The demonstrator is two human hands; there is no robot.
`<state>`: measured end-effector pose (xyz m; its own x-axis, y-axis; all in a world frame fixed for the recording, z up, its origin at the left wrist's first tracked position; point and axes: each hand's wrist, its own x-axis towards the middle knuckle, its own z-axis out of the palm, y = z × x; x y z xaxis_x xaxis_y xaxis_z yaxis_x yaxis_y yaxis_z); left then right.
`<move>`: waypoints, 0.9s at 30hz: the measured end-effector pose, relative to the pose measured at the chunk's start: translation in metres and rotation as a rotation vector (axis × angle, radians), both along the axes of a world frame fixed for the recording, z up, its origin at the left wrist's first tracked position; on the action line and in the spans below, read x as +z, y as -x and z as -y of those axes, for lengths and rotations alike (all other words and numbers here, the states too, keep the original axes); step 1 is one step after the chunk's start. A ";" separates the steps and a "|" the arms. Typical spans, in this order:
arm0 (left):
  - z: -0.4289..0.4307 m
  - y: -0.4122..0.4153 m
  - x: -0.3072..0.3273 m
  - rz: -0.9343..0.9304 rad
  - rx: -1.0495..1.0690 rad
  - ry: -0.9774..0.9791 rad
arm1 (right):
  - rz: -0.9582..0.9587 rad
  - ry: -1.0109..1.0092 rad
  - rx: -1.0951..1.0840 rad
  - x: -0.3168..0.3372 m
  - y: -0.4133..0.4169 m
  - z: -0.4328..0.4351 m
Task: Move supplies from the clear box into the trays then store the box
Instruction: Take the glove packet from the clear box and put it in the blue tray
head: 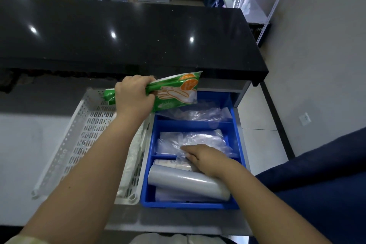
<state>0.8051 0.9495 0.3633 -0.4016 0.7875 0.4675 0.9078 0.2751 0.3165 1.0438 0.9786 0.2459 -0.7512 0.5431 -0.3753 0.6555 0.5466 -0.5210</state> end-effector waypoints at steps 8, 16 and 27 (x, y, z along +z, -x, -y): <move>0.005 0.016 0.012 -0.003 0.039 -0.021 | -0.205 -0.450 -0.075 0.031 0.036 -0.065; 0.008 0.024 0.016 0.002 0.070 0.003 | 0.111 -0.311 -0.123 0.018 0.072 -0.118; 0.000 0.018 0.010 0.020 0.074 0.021 | 0.316 -0.157 -0.066 -0.003 0.060 -0.101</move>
